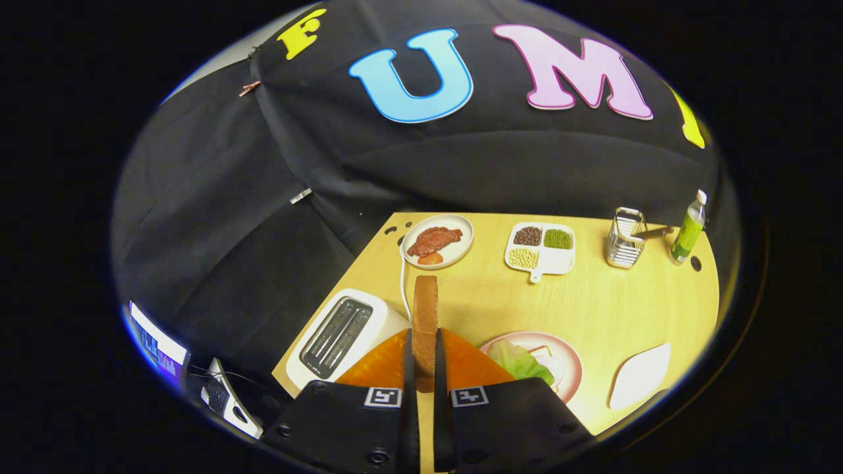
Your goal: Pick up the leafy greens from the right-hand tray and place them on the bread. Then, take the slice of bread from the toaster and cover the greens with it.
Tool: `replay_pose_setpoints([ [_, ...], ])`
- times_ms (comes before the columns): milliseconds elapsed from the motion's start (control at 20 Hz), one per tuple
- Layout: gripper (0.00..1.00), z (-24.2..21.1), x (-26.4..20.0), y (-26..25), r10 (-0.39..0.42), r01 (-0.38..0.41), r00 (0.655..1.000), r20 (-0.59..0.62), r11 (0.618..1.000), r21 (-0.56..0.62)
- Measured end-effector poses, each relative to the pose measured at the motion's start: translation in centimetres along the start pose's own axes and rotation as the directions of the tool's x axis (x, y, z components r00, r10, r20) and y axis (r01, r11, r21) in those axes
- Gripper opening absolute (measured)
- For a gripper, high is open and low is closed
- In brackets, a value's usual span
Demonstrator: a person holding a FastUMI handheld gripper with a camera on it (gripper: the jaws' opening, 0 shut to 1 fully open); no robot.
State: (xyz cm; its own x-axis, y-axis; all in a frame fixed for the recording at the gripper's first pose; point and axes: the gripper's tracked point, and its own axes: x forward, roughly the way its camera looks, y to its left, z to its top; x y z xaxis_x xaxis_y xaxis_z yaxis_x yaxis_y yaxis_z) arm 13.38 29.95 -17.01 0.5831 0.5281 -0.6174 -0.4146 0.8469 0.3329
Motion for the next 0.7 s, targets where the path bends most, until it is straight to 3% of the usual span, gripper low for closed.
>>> replay_pose_setpoints([
  [500,0.13,-6.2,3.3,-6.3,0.017,-0.001,0.989,-0.144,0.994,0.112],
  [700,0.12,-8.1,4.2,-9.0,-0.005,0.034,0.984,-0.177,0.987,0.159],
])
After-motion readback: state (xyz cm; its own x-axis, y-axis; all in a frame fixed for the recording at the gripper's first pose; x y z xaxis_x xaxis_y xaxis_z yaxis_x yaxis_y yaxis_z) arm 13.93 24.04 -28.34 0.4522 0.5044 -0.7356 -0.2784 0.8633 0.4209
